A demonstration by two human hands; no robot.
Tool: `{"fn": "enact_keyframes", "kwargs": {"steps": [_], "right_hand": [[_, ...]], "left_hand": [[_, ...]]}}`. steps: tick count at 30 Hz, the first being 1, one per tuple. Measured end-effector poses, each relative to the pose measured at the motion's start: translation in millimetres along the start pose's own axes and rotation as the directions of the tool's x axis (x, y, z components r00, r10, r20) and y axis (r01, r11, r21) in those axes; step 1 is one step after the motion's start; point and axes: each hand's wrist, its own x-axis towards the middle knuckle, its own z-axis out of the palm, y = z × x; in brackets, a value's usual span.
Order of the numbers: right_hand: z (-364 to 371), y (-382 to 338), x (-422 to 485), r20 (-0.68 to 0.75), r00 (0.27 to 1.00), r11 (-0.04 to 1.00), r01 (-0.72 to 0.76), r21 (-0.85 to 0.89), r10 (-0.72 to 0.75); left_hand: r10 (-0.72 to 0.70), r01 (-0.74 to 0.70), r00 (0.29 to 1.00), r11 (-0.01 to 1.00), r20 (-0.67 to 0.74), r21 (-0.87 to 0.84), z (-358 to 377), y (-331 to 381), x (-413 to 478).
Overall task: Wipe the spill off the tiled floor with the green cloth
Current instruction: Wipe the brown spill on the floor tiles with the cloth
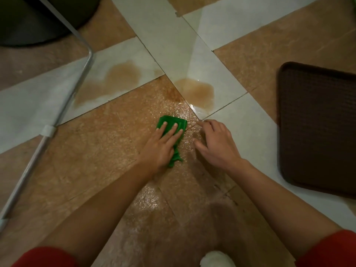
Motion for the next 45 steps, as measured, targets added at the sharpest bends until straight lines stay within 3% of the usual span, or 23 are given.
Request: {"fn": "enact_keyframes", "kwargs": {"steps": [2,6,9,11,14,16,21,24,26,28,30,32,36,38,40,45], "right_hand": [[2,-9,3,0.003,1.000,1.000,0.025,-0.003,-0.025],[3,-15,3,0.003,0.999,0.999,0.038,0.015,-0.038],[5,-11,1,0.011,1.000,1.000,0.015,0.023,-0.016],[6,-9,1,0.015,1.000,1.000,0.000,0.024,0.000],[7,-11,4,0.008,1.000,0.999,-0.016,0.031,0.016],[8,-13,5,0.010,1.000,0.999,-0.013,0.033,0.013],[9,-18,7,0.017,1.000,0.999,0.017,0.030,-0.017],[7,-21,10,0.012,1.000,0.999,0.024,0.044,-0.024],[6,-21,12,0.000,1.000,0.998,0.025,0.050,-0.025],[6,-19,14,-0.003,1.000,0.998,0.022,0.052,-0.022],[7,-14,13,0.010,1.000,0.999,0.021,0.038,-0.022],[6,-9,12,0.024,0.999,0.999,0.026,0.029,-0.027],[5,-1,12,-0.016,1.000,1.000,0.021,0.020,-0.021],[4,3,13,-0.042,0.999,0.999,-0.004,0.036,0.005],[3,7,14,-0.059,0.997,0.997,-0.038,0.068,0.043],[2,20,11,-0.113,0.986,0.984,-0.106,0.145,0.123]], "left_hand": [[-0.005,0.005,1.000,0.998,-0.003,0.064,-5,-9,4],[-0.284,0.276,0.956,0.956,-0.080,-0.098,-8,-25,0],[-0.342,0.329,0.936,0.935,-0.087,-0.135,-3,-22,-16],[-0.273,0.265,0.959,0.959,-0.080,-0.097,2,-16,-29],[0.012,-0.012,1.000,1.000,-0.011,0.019,5,-19,-41],[0.054,-0.050,0.997,0.996,-0.054,0.074,4,-29,-39],[-0.338,0.330,0.938,0.938,-0.073,-0.106,-5,-41,-11],[-0.406,0.398,0.909,0.913,-0.093,-0.088,-6,-27,2],[-0.327,0.322,0.941,0.945,-0.090,-0.061,-1,-12,-4],[-0.103,0.102,0.993,0.995,-0.060,-0.021,3,-9,-17],[0.083,-0.082,0.996,0.996,-0.042,0.042,3,-21,-21],[0.090,-0.087,0.996,0.993,-0.026,0.075,1,-34,-15],[-0.204,0.202,0.979,0.978,-0.029,-0.050,-2,-21,17],[-0.264,0.258,0.961,0.962,-0.076,-0.087,0,-4,27],[-0.211,0.206,0.976,0.975,-0.058,-0.082,4,8,25],[0.176,-0.176,0.984,0.984,0.014,-0.024,9,-12,5]]}}
